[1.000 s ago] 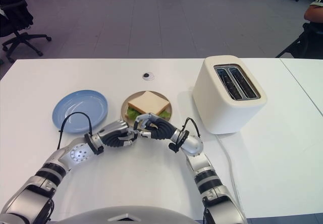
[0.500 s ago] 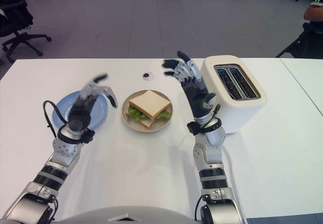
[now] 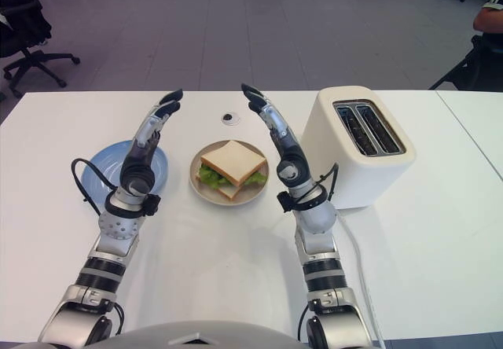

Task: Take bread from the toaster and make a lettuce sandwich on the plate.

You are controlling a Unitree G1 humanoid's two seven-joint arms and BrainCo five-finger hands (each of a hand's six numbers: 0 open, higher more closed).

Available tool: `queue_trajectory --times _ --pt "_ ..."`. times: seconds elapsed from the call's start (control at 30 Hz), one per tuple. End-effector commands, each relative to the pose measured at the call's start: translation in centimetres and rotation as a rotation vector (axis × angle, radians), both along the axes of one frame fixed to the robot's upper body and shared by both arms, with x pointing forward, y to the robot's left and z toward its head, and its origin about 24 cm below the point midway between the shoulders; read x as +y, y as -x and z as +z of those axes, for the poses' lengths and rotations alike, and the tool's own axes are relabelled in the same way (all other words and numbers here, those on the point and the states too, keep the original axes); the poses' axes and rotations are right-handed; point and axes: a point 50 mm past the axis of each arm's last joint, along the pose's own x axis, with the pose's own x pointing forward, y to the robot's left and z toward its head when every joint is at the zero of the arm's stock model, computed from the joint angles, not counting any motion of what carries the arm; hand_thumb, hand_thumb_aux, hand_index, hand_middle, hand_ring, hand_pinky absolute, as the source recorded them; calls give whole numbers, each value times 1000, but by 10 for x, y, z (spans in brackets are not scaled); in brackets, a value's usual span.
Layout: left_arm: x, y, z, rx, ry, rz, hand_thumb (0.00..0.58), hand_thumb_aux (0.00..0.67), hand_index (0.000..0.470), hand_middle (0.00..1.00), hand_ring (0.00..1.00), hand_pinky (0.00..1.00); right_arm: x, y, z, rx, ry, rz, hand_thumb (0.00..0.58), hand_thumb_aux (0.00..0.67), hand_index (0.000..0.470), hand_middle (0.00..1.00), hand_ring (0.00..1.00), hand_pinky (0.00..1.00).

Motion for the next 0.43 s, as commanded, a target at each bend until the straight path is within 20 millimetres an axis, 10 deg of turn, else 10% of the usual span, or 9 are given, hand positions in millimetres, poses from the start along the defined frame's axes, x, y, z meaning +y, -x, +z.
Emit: queue_trajectory --times 0.03,0.43 --pt "-3 1 -6 17 -32 -7 0 0 0 0 0 0 7 6 -3 -16 52 28 0 0 0 0 0 0" --pt "-23 5 -21 27 -138 -68 0 0 0 0 0 0 45 22 -18 -33 238 162 0 0 0 0 0 0"
